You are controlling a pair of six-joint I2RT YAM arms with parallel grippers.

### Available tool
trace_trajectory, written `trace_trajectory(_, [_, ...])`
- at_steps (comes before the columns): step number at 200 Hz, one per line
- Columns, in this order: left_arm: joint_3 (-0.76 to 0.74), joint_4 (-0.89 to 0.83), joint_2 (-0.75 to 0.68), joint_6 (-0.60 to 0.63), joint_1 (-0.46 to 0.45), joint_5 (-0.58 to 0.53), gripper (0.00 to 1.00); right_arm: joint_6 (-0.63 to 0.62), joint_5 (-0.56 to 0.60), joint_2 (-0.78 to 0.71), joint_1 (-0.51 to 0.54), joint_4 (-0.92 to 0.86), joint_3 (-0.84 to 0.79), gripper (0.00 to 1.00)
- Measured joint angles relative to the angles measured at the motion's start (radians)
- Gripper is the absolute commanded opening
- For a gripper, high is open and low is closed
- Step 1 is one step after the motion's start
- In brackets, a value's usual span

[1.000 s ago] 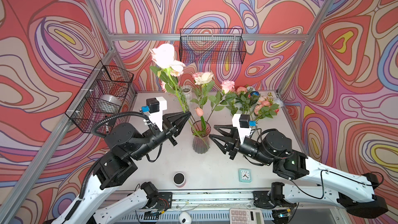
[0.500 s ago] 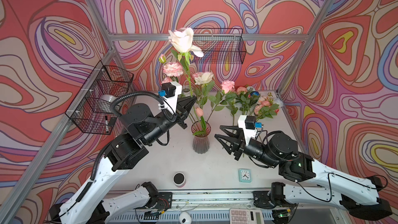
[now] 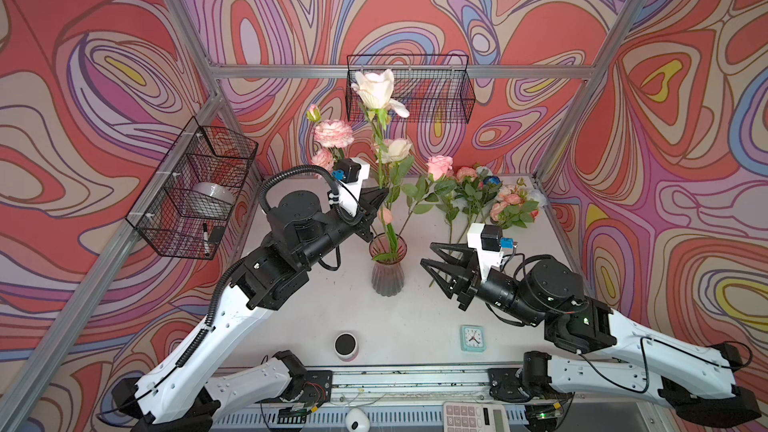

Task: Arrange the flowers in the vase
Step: 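Lower the cream rose stem into the pink vase with the left gripper, then open the left gripper and draw it back while the right gripper moves to the pile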

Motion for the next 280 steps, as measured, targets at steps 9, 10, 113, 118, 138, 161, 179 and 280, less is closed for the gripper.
trace_trajectory(9, [-0.006,0.005,0.000,-0.005,0.003,0.004,0.00,0.000,0.002,0.000,0.000,0.000,-0.003,0.45])
trace_trajectory(10, [-0.007,0.005,0.000,-0.007,0.004,0.005,0.00,0.000,0.002,0.000,0.000,0.000,-0.003,0.45])
trace_trajectory(113, [-0.027,0.004,0.006,-0.040,0.024,0.011,0.19,0.006,0.016,0.001,0.000,-0.007,-0.012,0.45])
trace_trajectory(118, [-0.031,0.005,0.006,-0.040,0.024,0.011,0.17,0.007,0.016,0.002,0.000,-0.007,-0.012,0.45])
trace_trajectory(138, [-0.056,0.005,0.005,-0.046,0.024,0.012,0.10,0.008,0.019,0.003,0.000,-0.006,-0.016,0.45])
trace_trajectory(161, [-0.099,0.003,0.006,-0.059,0.024,0.016,0.18,0.012,0.021,0.010,0.000,-0.006,-0.021,0.45])
trace_trajectory(179, [-0.131,0.007,0.002,-0.081,0.024,0.019,0.42,0.015,0.023,0.018,0.000,-0.007,-0.022,0.45])
trace_trajectory(280, [-0.349,0.109,-0.330,-0.267,0.024,0.090,0.84,0.134,0.085,0.086,0.000,-0.019,-0.158,0.53])
